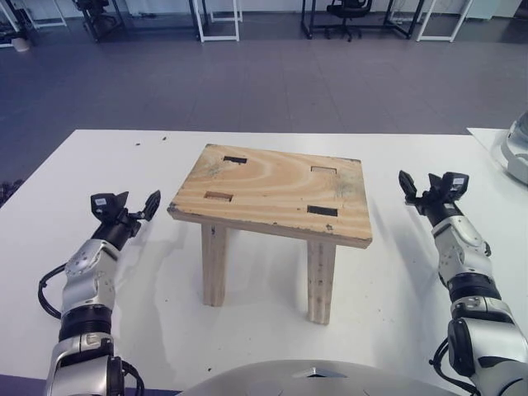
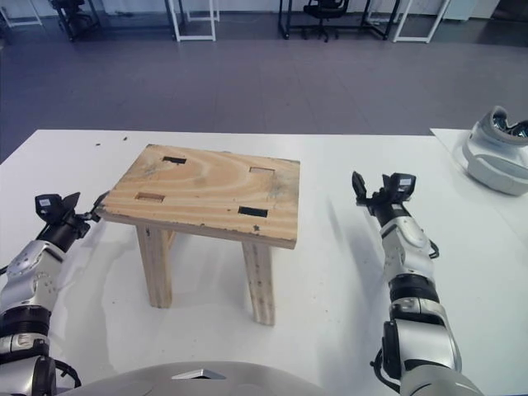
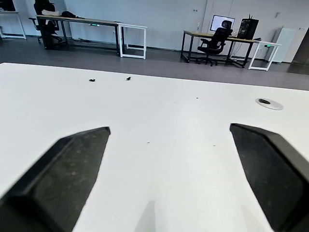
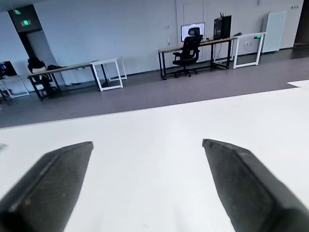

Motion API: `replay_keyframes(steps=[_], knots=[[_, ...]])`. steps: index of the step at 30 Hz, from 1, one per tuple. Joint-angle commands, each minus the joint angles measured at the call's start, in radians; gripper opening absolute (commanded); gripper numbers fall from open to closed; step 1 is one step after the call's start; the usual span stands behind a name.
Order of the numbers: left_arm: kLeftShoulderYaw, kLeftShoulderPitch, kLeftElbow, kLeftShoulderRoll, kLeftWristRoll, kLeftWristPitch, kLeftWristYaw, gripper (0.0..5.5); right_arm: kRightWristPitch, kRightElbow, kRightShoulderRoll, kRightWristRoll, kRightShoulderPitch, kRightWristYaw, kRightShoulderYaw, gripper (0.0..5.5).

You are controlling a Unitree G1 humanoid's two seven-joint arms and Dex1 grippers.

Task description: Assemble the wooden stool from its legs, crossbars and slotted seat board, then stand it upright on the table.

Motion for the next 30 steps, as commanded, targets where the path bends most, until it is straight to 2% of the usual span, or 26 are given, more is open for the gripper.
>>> replay_keyframes(steps=[1,6,11,30], knots=[[0.039,-0.049,0.082,-0.001,0.036,-0.048,0.05,4.58,-0.094,0.137,-0.015,-0.033,0.0,0.011,-0.075,4.23],[0.055,-0.073,0.147,-0.018,0.059,-0.119,0.063,4.58,-0.156,0.207,-0.008,-0.042,-0.048,0.042,-0.135,4.23],[0.137,-0.148,0.246,0.003,0.02,-0.162,0.074,4.58,-0.224,0.177,0.024,-0.062,-0.059,0.077,-0.15,4.23],[0.058,-0.318,0.374,-0.018,0.126,-0.268,0.035,4.58,-0.242,0.177,0.031,-0.078,-0.04,0.139,-0.194,4.23]])
